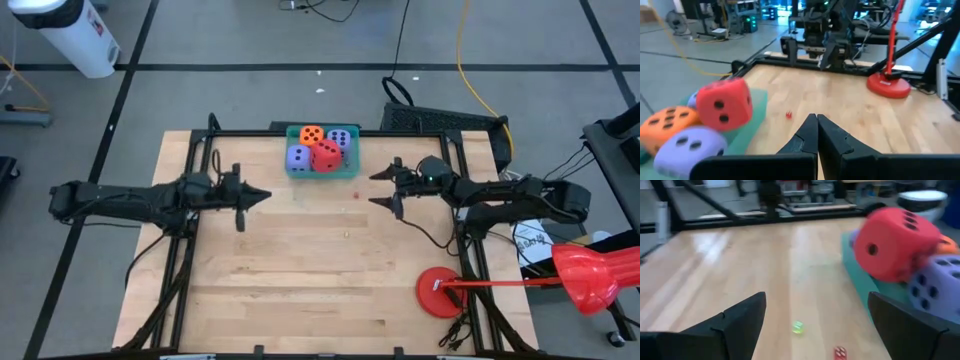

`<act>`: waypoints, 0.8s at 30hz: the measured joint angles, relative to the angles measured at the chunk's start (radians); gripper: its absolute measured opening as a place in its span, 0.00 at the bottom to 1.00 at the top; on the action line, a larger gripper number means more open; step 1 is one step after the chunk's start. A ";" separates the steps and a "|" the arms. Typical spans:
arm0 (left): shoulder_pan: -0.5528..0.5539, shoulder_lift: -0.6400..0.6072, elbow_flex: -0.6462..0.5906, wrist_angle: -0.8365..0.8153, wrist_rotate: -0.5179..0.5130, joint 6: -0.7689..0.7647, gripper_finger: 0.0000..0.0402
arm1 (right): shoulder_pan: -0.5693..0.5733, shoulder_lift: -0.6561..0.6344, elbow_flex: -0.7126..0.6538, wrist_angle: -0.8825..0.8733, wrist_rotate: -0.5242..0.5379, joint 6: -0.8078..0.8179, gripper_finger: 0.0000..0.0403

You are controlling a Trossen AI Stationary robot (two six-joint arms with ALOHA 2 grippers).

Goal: Pick & Place Dice
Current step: Put the red dice into the green bin

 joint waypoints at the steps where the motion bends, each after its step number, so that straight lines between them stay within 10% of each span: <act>1: -0.015 -0.014 -0.028 0.014 -0.028 -0.007 0.00 | 0.001 0.001 -0.015 0.017 0.031 0.005 0.84; 13: -0.087 -0.033 -0.266 0.418 -0.142 0.012 0.03 | 0.046 0.144 -0.054 0.085 0.164 0.039 0.78; 24: -0.089 -0.032 -0.266 0.410 -0.080 -0.007 0.06 | 0.086 0.424 0.056 0.083 0.261 0.029 0.60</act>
